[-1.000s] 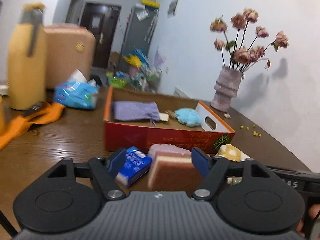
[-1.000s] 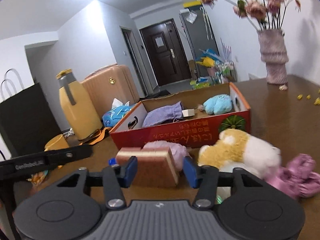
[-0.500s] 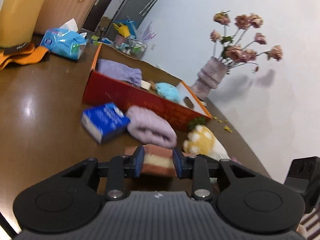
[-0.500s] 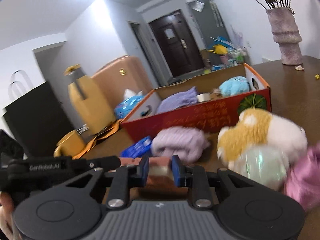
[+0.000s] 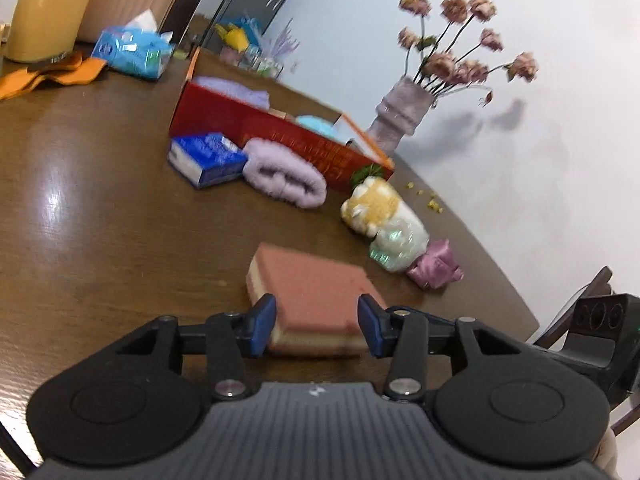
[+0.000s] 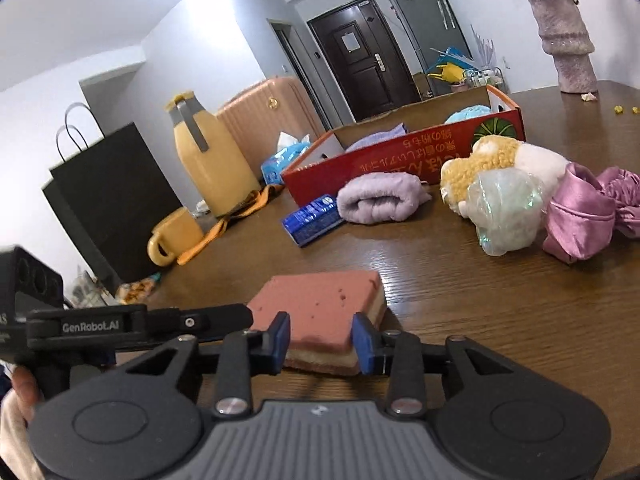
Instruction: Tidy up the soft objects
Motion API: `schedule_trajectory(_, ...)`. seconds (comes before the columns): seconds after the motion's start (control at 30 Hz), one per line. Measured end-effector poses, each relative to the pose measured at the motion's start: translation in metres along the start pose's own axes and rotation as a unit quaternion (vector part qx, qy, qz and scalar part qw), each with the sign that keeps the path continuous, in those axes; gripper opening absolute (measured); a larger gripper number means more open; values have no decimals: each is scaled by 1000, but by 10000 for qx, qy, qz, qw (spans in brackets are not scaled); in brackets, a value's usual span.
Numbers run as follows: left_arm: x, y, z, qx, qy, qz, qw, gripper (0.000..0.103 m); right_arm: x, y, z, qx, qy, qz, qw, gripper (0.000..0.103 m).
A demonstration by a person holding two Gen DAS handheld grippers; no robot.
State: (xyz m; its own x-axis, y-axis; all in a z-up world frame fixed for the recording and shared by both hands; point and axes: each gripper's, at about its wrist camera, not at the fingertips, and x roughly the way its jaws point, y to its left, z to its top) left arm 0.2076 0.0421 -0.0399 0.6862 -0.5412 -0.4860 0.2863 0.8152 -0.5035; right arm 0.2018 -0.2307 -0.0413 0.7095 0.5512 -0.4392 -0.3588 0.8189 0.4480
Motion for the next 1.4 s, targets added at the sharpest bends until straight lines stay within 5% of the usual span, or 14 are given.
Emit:
schedule_trajectory(0.47, 24, 14, 12, -191, 255, 339, 9989, 48, 32, -15, 7, 381, 186, -369, 9984, 35)
schedule_trajectory(0.63, 28, 17, 10, -282, 346, 260, 9987, 31, 36, -20, 5, 566, 260, -217, 9978, 32)
schedule_trajectory(0.87, 29, 20, 18, -365, 245, 225, 9988, 26, 38, -21, 17, 704, 205, -90, 9973, 27)
schedule_trajectory(0.97, 28, 12, 50, -180, -134, 73, 9997, 26, 38, -11, 49, 390, -141, -51, 9991, 27)
schedule_trajectory(1.13, 55, 10, 152, 89, -640, 55, 9979, 26, 78, -3, 151, -130, -620, -68, 9980, 27)
schedule_trajectory(1.27, 107, 21, 222, 162, -646, 560, 9962, 26, 147, -14, 218, 14, -334, -164, 9993, 27)
schedule_trajectory(1.4, 158, 51, 248, -80, -163, 1007, 9947, 26, 216, -39, 242, 492, 317, -226, 9980, 27)
